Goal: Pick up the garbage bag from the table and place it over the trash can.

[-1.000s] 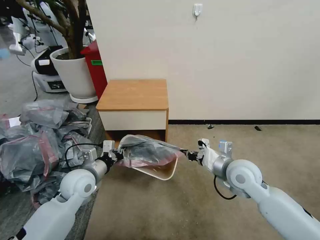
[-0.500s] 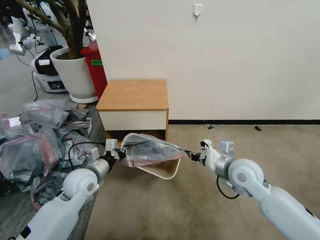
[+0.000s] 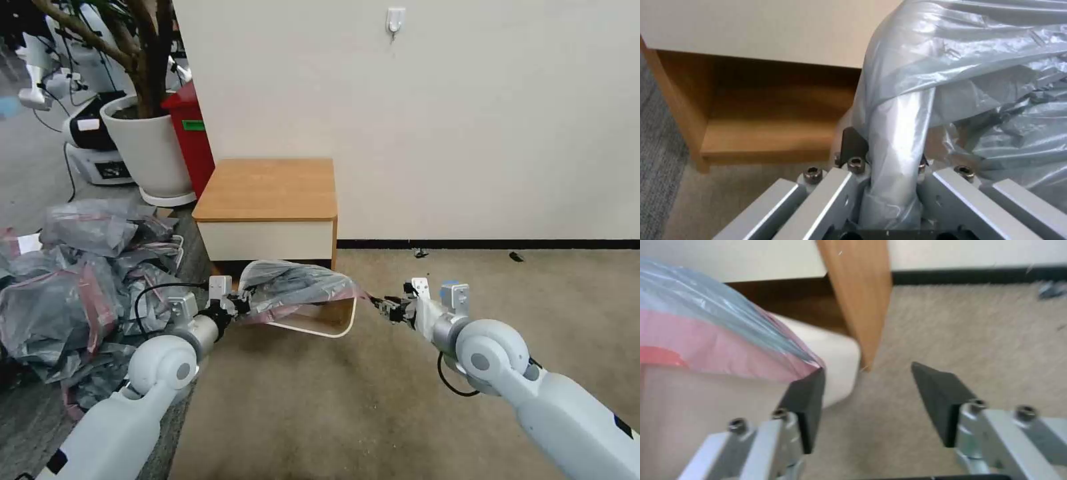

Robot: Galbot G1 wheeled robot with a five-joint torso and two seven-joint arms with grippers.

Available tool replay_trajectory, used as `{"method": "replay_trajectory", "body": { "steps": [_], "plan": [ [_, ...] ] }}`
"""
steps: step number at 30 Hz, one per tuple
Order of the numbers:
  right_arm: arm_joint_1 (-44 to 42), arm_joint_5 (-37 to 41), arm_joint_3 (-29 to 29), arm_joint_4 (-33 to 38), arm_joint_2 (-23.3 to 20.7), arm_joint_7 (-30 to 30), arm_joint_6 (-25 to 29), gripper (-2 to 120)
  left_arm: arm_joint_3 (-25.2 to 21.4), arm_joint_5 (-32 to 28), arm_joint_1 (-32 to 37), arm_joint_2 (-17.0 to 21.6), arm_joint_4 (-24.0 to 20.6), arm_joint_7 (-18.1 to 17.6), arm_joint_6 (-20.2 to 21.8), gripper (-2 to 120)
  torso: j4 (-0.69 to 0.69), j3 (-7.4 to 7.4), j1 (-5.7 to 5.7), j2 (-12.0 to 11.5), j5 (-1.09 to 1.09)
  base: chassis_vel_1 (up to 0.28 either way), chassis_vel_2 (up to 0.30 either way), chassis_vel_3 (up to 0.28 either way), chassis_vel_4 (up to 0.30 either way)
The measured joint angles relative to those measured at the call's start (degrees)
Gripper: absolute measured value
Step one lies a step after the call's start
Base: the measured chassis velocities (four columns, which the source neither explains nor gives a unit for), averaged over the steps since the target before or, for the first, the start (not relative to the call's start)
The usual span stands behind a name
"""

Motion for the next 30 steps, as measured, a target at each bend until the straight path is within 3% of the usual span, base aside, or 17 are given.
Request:
{"method": "replay_trajectory", "body": {
  "steps": [8, 12, 14, 15, 19, 20, 23, 30],
  "plan": [
    [-2.5, -0.6, 4.8, 4.2, -1.0, -0.6, 0.6, 84, 0.7, 0.2, -0.3, -1.0, 2.3, -0.5, -0.1, 2, 0.0, 0.0, 0.0, 0.0, 0.0, 0.0, 0.0, 0.0, 0.0],
    [-5.1, 5.0, 8.3, 8.4, -0.7, 0.7, 1.1, 99, 1.0, 0.2, -0.4, -2.3, 3.5, -1.1, -0.5, 2, 0.0, 0.0, 0.0, 0.0, 0.0, 0.0, 0.0, 0.0, 0.0],
    [-6.4, 13.6, 9.5, 12.4, 0.9, 5.0, 1.3, 100, 0.9, 0.1, -0.2, -3.5, 3.7, -1.7, -1.1, 2, -0.01, -0.01, 0.0, 0.0, -0.01, 0.0, 0.0, 0.0, 0.0],
    [-6.4, 13.6, 9.5, 12.4, 0.9, 5.0, 1.3, 100, 0.9, 0.1, -0.2, -3.5, 3.7, -1.7, -1.1, 2, -0.01, -0.01, 0.0, 0.0, -0.01, 0.0, 0.0, 0.0, 0.0],
    [-7.1, 26.6, 7.8, 16.4, 8.1, 14.8, 2.4, 100, 0.2, 0.2, 0.8, -6.3, 3.1, -2.6, -1.6, 2, 0.0, 0.0, 0.0, 0.0, -0.01, 0.0, 0.0, 0.0, 0.0],
    [-7.1, 26.6, 7.8, 16.4, 8.1, 14.8, 2.4, 100, 0.2, 0.2, 0.8, -6.3, 3.1, -2.6, -1.6, 2, 0.0, 0.0, 0.0, 0.0, -0.01, 0.0, 0.0, 0.0, 0.0],
    [-6.1, 32.8, 6.1, 15.9, 14.0, 19.9, 3.1, 99, -0.2, 0.9, 1.8, -7.6, 2.1, -2.8, -1.8, 2, 0.0, -0.01, 0.0, 0.0, -0.01, 0.0, 0.0, 0.0, 0.0],
    [-4.5, 33.5, 3.7, 12.1, 20.4, 21.1, 3.6, 93, -0.9, 1.2, 3.3, -7.6, 0.2, -2.8, -2.0, 2, 0.0, 0.0, 0.0, 0.0, 0.0, 0.0, 0.0, 0.0, 0.0]
  ]
}}
